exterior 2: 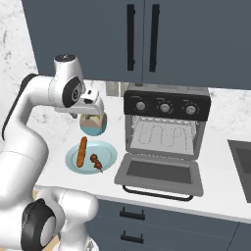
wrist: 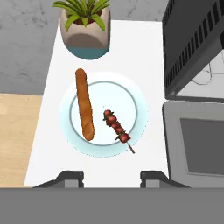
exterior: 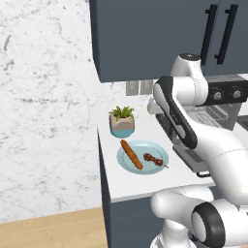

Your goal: Pick up the kebab skewer and baguette bread, and place them inside the toaster oven. Close the toaster oven door and start by setting the timer.

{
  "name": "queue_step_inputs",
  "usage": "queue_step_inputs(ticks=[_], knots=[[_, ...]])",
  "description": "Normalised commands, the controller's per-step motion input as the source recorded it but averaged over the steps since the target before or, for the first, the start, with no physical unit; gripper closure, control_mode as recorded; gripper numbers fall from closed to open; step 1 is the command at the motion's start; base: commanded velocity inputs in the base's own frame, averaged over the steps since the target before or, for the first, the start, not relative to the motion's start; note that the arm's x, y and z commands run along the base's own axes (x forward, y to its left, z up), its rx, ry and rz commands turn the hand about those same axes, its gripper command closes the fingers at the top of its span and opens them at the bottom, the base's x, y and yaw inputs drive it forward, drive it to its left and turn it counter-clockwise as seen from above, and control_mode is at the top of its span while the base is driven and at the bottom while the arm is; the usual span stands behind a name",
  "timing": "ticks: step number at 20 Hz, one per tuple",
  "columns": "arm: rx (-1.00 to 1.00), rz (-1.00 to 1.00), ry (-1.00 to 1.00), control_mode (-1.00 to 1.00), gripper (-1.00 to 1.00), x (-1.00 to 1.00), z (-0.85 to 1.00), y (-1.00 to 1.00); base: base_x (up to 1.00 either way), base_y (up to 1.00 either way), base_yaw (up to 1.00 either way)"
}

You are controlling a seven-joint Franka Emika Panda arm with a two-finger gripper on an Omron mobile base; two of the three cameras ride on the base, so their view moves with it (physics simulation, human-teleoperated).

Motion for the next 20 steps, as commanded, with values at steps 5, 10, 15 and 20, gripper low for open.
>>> queue_step_inputs(ticks=[5, 10, 15, 20], knots=[[0.02, -0.02, 0.00, -1.00, -1.00, -0.13, 0.00, -0.16, 0.00, 0.00, 0.00], [0.07, -0.10, -0.06, -1.00, -1.00, -0.15, 0.00, -0.72, 0.00, 0.00, 0.00], [0.07, -0.01, -0.14, -1.00, -1.00, -0.18, -0.12, -1.00, 0.00, 0.00, 0.00], [0.01, 0.00, -0.24, -1.00, -1.00, -0.15, -0.22, -1.00, 0.00, 0.00, 0.00]])
